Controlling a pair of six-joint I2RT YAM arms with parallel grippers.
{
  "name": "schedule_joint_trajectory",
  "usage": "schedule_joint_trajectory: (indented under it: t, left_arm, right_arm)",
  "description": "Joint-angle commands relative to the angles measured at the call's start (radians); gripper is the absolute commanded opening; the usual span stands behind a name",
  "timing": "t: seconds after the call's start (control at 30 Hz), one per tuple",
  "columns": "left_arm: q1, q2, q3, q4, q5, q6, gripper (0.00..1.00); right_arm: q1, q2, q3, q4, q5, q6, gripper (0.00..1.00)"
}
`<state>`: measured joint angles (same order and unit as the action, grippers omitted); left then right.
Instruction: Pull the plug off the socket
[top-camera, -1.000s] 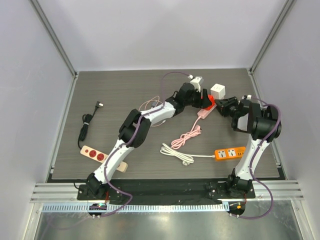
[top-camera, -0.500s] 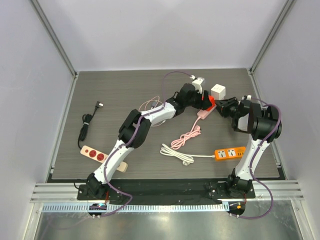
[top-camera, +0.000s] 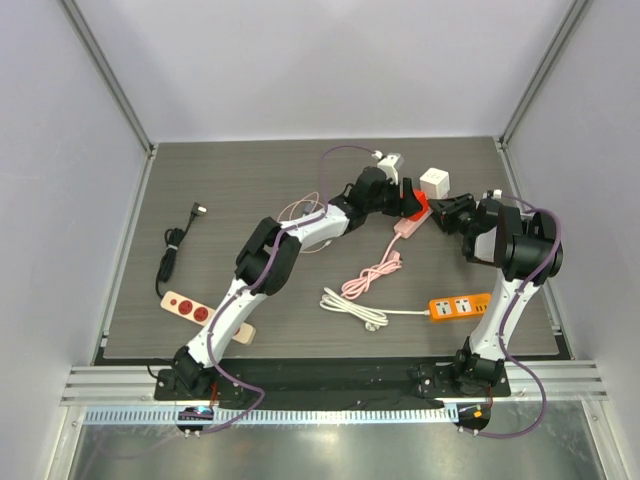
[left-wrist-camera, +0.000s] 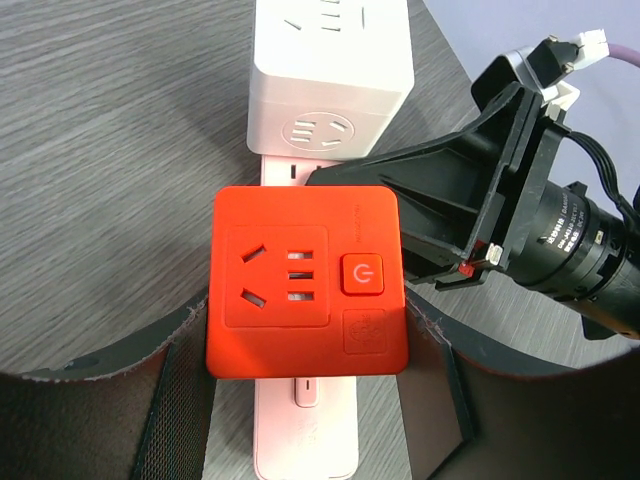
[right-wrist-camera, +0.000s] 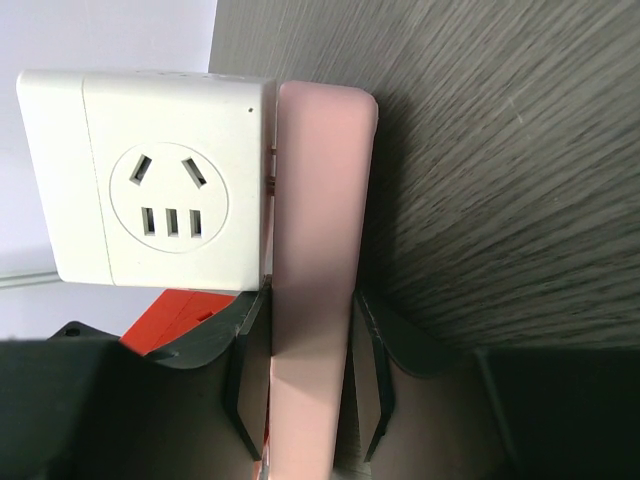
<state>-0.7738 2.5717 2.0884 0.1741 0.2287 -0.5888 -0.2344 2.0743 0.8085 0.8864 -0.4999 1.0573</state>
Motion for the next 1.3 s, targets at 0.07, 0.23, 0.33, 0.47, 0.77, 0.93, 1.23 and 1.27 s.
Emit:
schedule_joint_trajectory:
  t: [0.07,0.23,0.33,0.47,0.77,0.93,1.23,1.27]
  left_arm:
    - [-0.015,-0.122,0.084,-0.086,-0.141,0.202,0.00]
    - [-0.064,-0.162,0.067,-0.105,-0.132,0.425,0.00]
    - [-0.038,-0.159,0.061,-0.081,-0.021,0.344,0.00]
    - [0.021,-0.150,-0.007,0.160,0.139,0.072,0.00]
    - [0.100,-0.051,-0.036,0.468,0.275,-0.283,0.00]
    - [-0.027,-0.195,-0.007,-0.046,-0.093,0.277,0.00]
    - [-0.019,-0.208,-0.001,-0.029,-0.065,0.253,0.00]
    - [-0.012,-0.205,-0.004,-0.012,-0.033,0.219,0.00]
  right_arm:
    - [-0.002,-0.020,-0.015,-0.098,0.046,-0.092,0.01]
    - [0.000,-0.028,-0.015,-0.113,0.060,-0.100,0.01]
    - [0.000,-0.036,-0.015,-0.133,0.077,-0.112,0.01]
    - [0.000,-0.036,-0.014,-0.138,0.078,-0.114,0.01]
    - [0.000,-0.037,-0.012,-0.144,0.078,-0.117,0.01]
    - [0.000,-0.036,-0.009,-0.147,0.078,-0.120,0.01]
    - [0.000,-0.039,-0.006,-0.159,0.080,-0.125,0.01]
    - [0.000,-0.037,-0.006,-0.159,0.080,-0.126,0.01]
